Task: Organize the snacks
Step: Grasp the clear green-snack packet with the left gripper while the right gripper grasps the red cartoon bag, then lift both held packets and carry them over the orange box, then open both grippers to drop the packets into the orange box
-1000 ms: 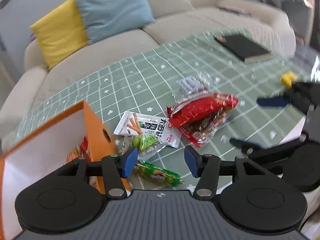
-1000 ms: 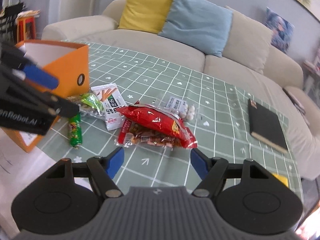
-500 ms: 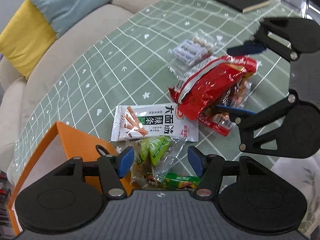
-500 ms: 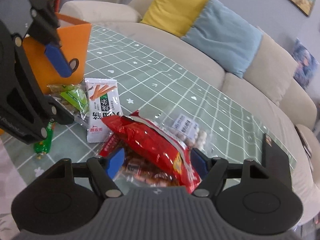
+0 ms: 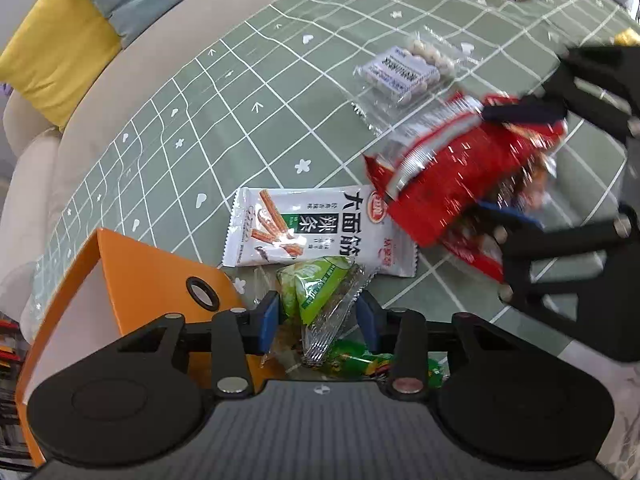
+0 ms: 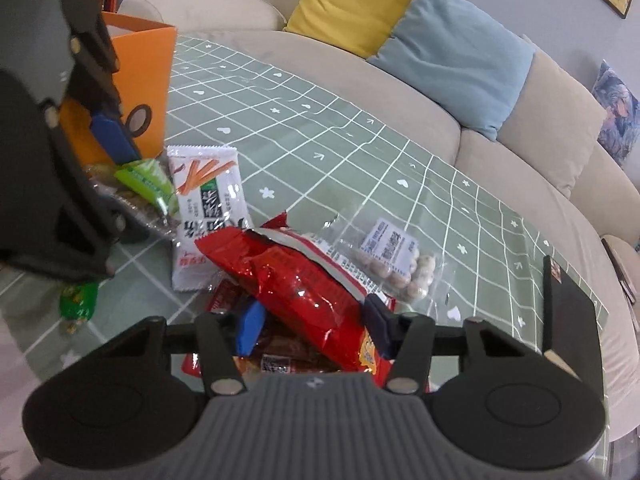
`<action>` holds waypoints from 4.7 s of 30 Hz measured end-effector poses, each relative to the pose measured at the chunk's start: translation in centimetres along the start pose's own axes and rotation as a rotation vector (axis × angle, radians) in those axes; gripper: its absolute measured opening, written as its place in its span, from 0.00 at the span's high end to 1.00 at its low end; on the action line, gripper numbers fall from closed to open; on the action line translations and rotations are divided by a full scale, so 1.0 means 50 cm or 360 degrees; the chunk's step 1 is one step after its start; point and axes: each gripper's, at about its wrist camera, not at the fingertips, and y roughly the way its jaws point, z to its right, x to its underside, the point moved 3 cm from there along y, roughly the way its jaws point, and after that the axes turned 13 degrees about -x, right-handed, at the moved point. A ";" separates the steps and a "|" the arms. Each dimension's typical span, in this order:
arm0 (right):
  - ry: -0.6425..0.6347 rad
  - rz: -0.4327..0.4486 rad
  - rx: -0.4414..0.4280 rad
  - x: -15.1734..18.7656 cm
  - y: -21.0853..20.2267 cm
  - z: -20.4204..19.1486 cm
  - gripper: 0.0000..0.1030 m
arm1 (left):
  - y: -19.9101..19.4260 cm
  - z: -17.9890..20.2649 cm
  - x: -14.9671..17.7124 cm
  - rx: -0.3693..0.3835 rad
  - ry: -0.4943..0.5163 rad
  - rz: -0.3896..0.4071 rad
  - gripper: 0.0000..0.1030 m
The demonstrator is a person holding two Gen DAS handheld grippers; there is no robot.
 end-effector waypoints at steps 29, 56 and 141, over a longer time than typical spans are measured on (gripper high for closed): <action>0.0395 0.0075 0.0100 0.096 -0.224 -0.066 0.66 | -0.175 0.023 0.147 0.0320 -0.0662 0.0306 0.65; 0.0811 0.0112 -0.0287 0.109 -0.276 -0.073 0.63 | -0.176 0.060 0.250 0.0579 -0.0820 0.0191 0.65; 0.0555 -0.0049 -0.0647 -0.393 0.080 -0.313 0.76 | 0.083 -0.451 0.369 0.0046 -0.1291 -0.0365 0.65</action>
